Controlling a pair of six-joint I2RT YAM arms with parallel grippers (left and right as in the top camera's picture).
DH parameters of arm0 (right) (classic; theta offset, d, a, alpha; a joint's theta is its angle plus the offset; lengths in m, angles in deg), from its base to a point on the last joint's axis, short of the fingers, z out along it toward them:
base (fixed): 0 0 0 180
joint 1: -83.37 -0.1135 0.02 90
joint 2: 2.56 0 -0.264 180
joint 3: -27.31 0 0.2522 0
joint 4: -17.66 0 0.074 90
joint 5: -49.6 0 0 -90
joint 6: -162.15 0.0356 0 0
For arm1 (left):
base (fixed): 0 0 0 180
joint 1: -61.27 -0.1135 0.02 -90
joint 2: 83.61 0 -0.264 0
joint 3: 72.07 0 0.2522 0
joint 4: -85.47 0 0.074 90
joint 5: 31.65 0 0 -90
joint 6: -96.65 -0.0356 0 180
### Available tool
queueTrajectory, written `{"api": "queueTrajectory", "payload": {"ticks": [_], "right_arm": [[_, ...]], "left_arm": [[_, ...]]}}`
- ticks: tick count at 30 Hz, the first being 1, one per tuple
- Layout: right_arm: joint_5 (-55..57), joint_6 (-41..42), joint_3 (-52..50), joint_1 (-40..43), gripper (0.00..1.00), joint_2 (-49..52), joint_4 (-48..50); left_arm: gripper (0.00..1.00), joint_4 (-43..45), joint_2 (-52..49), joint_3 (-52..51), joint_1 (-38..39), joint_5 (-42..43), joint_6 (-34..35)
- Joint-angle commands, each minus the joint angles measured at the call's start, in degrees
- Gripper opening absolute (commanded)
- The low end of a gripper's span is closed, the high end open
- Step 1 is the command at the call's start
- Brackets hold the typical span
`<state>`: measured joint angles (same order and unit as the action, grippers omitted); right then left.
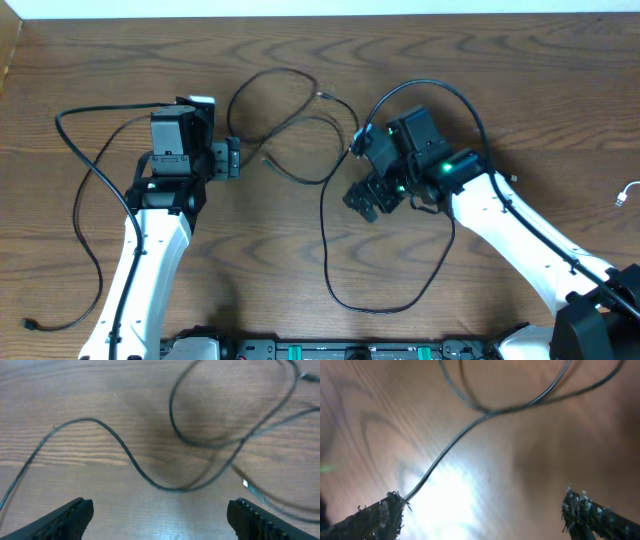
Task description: Untangle cables
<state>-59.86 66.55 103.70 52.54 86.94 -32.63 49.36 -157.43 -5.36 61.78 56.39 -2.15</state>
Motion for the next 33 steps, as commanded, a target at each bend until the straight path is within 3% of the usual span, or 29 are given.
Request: {"api": "queueTrajectory", "payload": {"ticks": [1, 8, 22, 28, 33], "right_arm": [[-0.2, 4.55, 0.22, -1.64, 0.99, -0.31, -2.23], [-0.15, 8.63, 0.2, -5.44, 0.99, -0.22, -6.58], [-4.55, 14.99, 0.2, -8.68, 0.99, -0.22, -2.84], [3.1, 28.2, 0.2, -10.8, 0.99, -0.04, -1.16], [7.54, 33.33, 0.2, -15.1, 0.99, 2.1, 0.2]], "left_arm": [[0.91, -0.85, 0.46, -0.22, -0.22, -0.15, 0.13], [0.91, -1.68, 0.46, -0.22, -0.22, -0.13, 0.13], [0.91, -1.66, 0.46, -0.22, -0.22, -0.15, 0.13], [0.92, -1.66, 0.46, -0.22, -0.24, -0.15, 0.13], [0.92, -1.66, 0.46, -0.22, -0.22, -0.15, 0.13]]}}
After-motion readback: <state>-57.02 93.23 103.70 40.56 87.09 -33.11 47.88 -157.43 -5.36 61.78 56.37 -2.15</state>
